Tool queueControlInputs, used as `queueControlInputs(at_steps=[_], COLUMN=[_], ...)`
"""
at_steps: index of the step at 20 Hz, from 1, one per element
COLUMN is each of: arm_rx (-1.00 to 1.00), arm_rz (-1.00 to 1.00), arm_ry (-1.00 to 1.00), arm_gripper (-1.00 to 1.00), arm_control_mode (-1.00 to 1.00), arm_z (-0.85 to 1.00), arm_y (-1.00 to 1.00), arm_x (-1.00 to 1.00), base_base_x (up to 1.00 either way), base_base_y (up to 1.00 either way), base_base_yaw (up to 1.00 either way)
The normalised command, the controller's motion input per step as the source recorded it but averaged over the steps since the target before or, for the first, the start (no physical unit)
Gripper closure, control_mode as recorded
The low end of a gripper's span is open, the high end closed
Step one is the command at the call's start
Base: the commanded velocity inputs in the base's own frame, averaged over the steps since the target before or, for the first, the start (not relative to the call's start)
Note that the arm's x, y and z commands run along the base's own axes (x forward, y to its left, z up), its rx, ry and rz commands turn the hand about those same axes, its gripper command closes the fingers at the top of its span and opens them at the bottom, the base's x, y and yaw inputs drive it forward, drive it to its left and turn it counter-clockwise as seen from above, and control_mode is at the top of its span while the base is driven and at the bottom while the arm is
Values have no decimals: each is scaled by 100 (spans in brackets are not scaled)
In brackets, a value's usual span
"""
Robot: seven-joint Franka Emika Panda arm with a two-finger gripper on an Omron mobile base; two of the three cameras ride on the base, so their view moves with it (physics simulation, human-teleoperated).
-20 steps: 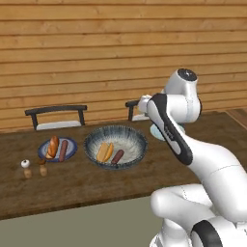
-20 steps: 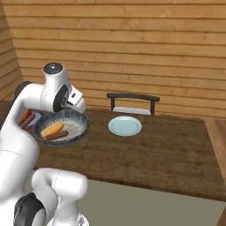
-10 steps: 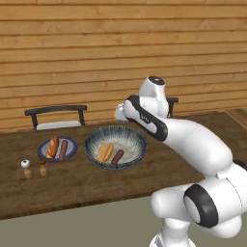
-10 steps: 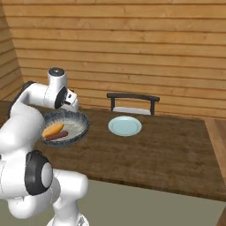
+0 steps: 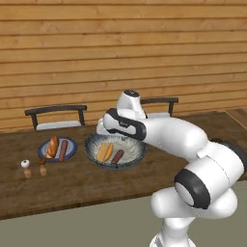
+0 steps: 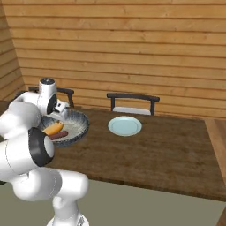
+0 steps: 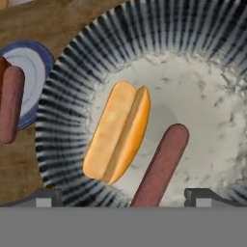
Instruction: Place one bun and one sausage from the bowl on each plate.
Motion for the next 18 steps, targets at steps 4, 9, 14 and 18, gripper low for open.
queueControlInputs(at_steps=[4,9,14,18], arm_rx=[-7,0,0,0], arm_rz=[-10,-3,0,0], arm_ry=[0,7,10,6], arm_gripper=[-100,-100,-100,-100], arm_control_mode=[-100,-100,-100,-100], arm_z=[-57,-45,-36,-23], arm_y=[0,7,27,36], arm_x=[31,50,38,30], base_base_x=[0,0,0,0], base_base_y=[0,0,0,0], base_base_yaw=[0,0,0,0])
